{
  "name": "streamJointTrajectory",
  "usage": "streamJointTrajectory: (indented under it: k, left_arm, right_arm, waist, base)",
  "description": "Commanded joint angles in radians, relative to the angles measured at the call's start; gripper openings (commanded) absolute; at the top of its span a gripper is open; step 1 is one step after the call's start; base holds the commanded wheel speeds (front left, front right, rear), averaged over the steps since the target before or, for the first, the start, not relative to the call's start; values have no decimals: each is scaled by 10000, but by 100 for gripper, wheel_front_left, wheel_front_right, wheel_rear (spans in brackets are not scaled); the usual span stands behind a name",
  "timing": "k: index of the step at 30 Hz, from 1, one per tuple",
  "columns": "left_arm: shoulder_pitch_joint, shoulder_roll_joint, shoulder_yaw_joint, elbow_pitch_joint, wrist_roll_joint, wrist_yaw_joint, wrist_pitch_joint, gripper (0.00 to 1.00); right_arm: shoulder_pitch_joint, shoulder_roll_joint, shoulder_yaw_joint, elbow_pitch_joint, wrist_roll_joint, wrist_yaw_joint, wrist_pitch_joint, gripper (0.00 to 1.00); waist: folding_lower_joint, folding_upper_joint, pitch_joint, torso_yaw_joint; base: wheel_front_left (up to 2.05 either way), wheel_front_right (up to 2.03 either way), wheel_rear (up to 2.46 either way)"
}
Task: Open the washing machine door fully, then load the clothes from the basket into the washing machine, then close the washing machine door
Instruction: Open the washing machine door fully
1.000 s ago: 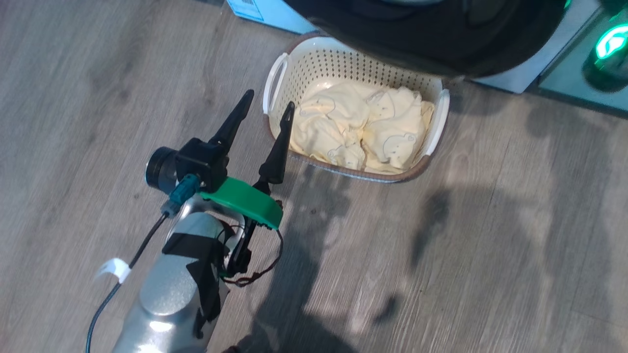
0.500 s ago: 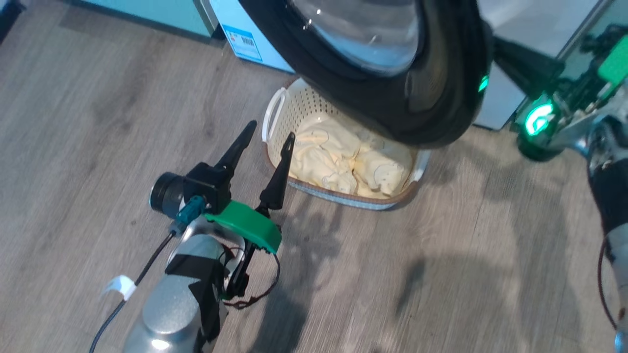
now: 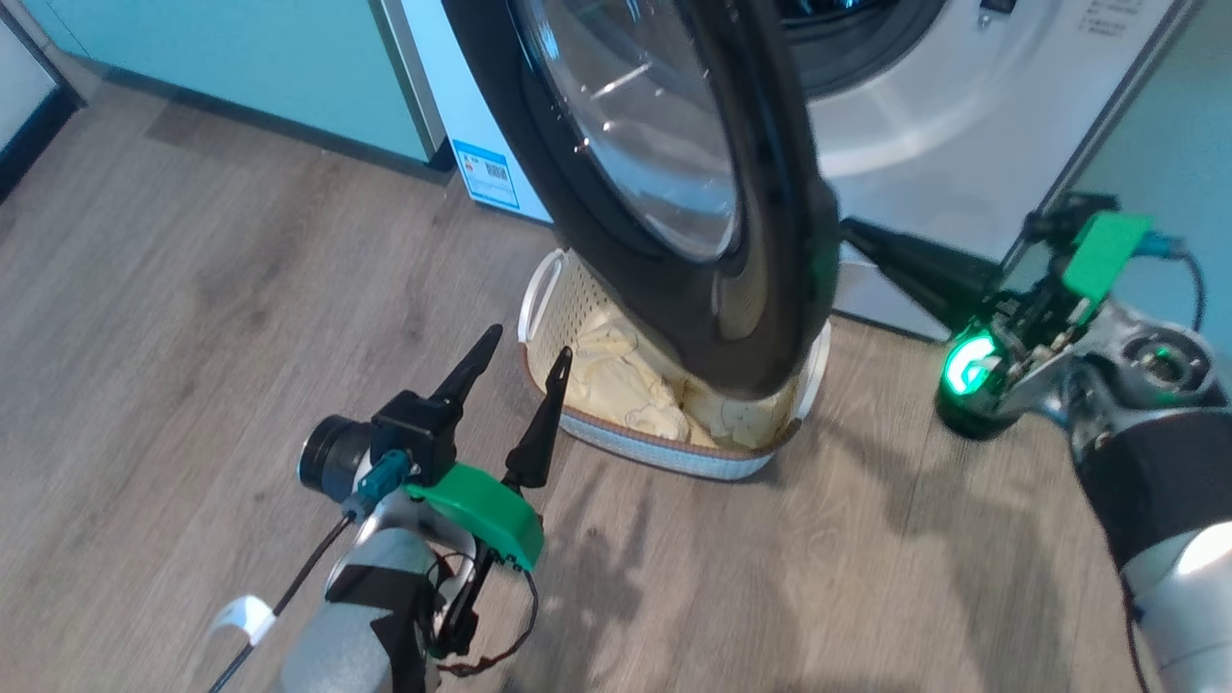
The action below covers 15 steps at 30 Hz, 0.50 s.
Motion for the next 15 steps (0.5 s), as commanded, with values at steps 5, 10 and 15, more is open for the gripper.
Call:
streamJointTrajectory:
  k: [5, 10, 15]
  left_arm:
    - [-85, 208, 325, -232, 147, -30, -53, 100]
    - [-37, 208, 282, -228, 147, -52, -53, 100]
    - [-10, 208, 308, -257, 154, -55, -53, 100]
  right_arm:
    - [178, 241, 778, -599, 674, -27, -224, 0]
    - [353, 243, 1423, -735, 1146, -27, -568, 0]
    - [374, 243, 1762, -766, 1391, -27, -838, 0]
  waist:
    - [1, -1, -322, 72]
    - [1, -1, -434, 109]
    - [1, -1, -436, 85]
  base:
    - [0, 0, 0]
    - [0, 0, 0]
    - [0, 0, 0]
